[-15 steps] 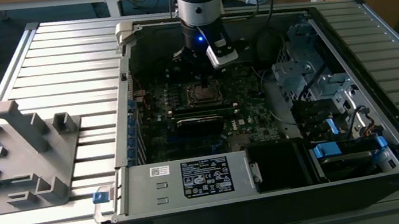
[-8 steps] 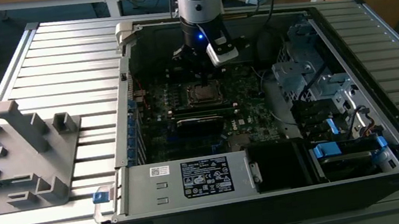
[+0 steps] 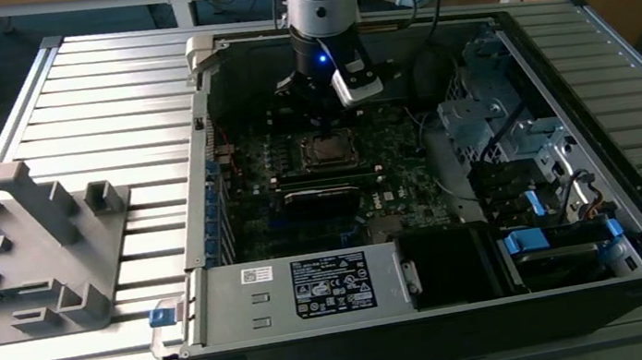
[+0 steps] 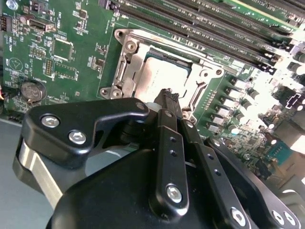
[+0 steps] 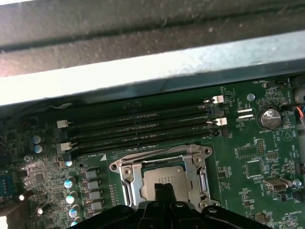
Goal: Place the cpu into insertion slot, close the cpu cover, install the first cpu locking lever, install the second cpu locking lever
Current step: 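Install the second cpu locking lever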
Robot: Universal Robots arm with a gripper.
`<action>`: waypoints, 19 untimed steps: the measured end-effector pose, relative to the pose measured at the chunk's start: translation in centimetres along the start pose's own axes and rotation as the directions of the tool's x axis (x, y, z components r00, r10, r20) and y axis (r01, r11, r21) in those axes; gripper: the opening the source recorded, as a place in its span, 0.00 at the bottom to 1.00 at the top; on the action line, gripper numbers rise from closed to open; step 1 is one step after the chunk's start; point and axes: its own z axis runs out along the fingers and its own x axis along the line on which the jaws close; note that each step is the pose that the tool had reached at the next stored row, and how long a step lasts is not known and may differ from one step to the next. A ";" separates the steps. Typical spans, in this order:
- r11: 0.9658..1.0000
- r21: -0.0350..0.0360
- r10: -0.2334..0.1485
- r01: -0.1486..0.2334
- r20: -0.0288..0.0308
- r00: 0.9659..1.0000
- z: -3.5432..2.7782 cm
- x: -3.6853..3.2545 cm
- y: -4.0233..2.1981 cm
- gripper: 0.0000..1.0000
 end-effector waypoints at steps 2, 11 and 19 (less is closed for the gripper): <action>1.000 0.000 0.000 0.000 0.000 1.000 0.01 0.00 0.01 0.10; 0.999 -0.002 -0.043 0.043 0.000 0.999 -0.01 -0.13 0.03 0.10; 0.999 -0.002 -0.043 0.043 0.000 0.999 -0.73 -0.16 0.02 0.10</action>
